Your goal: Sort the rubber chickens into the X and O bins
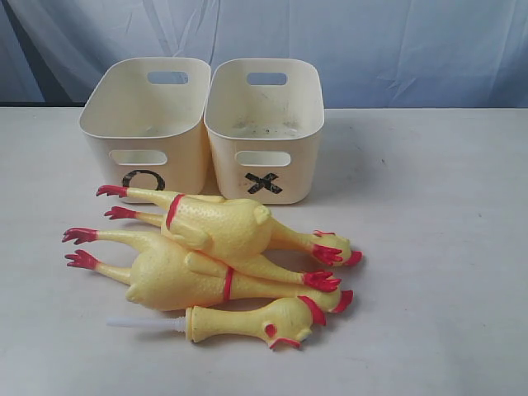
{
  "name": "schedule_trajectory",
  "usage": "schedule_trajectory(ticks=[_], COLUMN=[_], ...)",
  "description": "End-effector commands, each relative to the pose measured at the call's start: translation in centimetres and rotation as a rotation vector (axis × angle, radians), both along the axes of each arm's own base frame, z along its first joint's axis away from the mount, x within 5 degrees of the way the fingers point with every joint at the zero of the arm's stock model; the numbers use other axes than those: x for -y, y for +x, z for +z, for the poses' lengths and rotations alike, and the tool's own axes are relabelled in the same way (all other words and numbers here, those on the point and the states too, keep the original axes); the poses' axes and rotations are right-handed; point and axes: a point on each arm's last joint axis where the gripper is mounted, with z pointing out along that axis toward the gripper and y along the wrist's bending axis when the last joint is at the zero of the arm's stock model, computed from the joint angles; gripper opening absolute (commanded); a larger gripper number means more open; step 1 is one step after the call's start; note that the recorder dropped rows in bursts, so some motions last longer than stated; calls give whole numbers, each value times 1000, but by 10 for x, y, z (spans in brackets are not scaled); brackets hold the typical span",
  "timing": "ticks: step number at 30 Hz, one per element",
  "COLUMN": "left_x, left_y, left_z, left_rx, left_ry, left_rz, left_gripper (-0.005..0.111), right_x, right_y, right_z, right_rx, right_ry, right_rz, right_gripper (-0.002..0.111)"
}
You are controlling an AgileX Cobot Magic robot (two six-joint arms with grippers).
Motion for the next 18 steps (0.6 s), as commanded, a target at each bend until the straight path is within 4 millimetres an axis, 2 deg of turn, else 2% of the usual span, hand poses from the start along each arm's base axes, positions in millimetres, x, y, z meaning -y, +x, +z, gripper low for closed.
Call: schedule_trajectory(ticks=[1,5,10,14,18], left_x=[1,3,6,9,9], left_y=[5,17,48,78,98], left_z=[16,35,56,63,61], left_rx=[-28,-127,-339,-534,-597], left_ry=[-11,38,191,418,490], left_rz=[-11,-31,-90,-199,-237], left_gripper=[0,0,0,0,0], right_x=[0,0,0,0,0], right_y=[0,0,0,0,0], right_z=[0,0,0,0,0], right_rx=[8,8,8,8,8], right_ry=[1,1,1,1,1], right_rz=[-6,-6,-6,-6,-6], right_gripper=[-1,-1,-1,-1,-1])
